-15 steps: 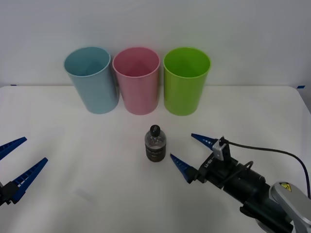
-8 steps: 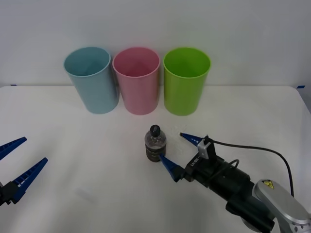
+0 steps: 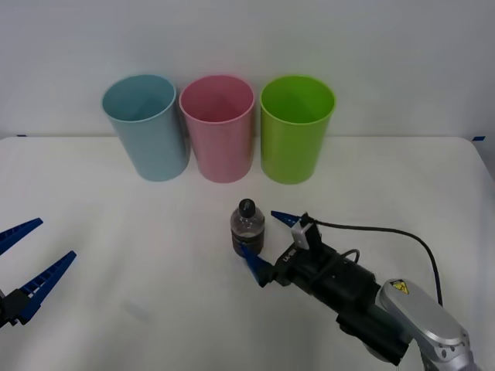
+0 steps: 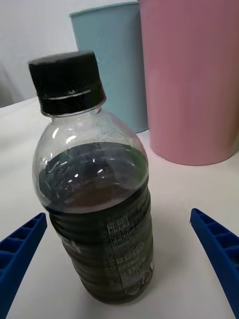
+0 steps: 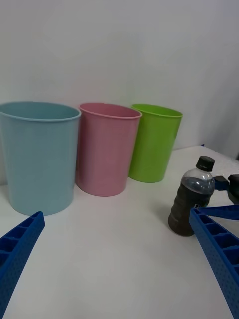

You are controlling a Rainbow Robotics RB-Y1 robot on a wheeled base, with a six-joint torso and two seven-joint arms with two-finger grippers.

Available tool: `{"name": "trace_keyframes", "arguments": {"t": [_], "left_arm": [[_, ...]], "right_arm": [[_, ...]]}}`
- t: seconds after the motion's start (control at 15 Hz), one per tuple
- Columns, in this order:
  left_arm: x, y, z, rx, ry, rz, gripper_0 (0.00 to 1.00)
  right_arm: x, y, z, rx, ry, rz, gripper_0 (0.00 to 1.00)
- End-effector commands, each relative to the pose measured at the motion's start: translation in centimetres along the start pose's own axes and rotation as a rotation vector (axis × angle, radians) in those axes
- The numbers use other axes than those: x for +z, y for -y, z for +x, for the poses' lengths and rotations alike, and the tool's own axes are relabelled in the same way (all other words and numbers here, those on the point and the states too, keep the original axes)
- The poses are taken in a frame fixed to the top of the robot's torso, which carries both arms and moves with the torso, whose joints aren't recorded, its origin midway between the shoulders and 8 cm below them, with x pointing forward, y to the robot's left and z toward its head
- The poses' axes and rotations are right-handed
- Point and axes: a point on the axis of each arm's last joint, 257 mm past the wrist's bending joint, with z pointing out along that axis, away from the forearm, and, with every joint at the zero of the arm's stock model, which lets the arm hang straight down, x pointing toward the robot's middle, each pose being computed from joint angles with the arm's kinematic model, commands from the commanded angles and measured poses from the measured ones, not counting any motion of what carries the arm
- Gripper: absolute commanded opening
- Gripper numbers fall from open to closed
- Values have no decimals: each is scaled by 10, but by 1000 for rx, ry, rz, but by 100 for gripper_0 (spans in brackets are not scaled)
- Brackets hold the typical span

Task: Grasp the object on the table and drop it into the matching bin: aluminum can to the light blue bin, PET bottle to the pink bin.

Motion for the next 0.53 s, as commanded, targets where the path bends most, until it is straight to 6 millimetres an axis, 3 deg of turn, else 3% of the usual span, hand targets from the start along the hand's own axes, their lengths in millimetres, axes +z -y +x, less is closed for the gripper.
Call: {"name": "trace_keyframes", "arguments": {"t": [0.07, 0.53], "left_arm": [[0, 0, 0, 0, 0, 0, 100], [0, 0, 0, 0, 0, 0, 100]], "right_arm": [[20, 4, 0, 4, 0, -5, 100], [30, 10, -4, 3, 1, 19, 100]]}}
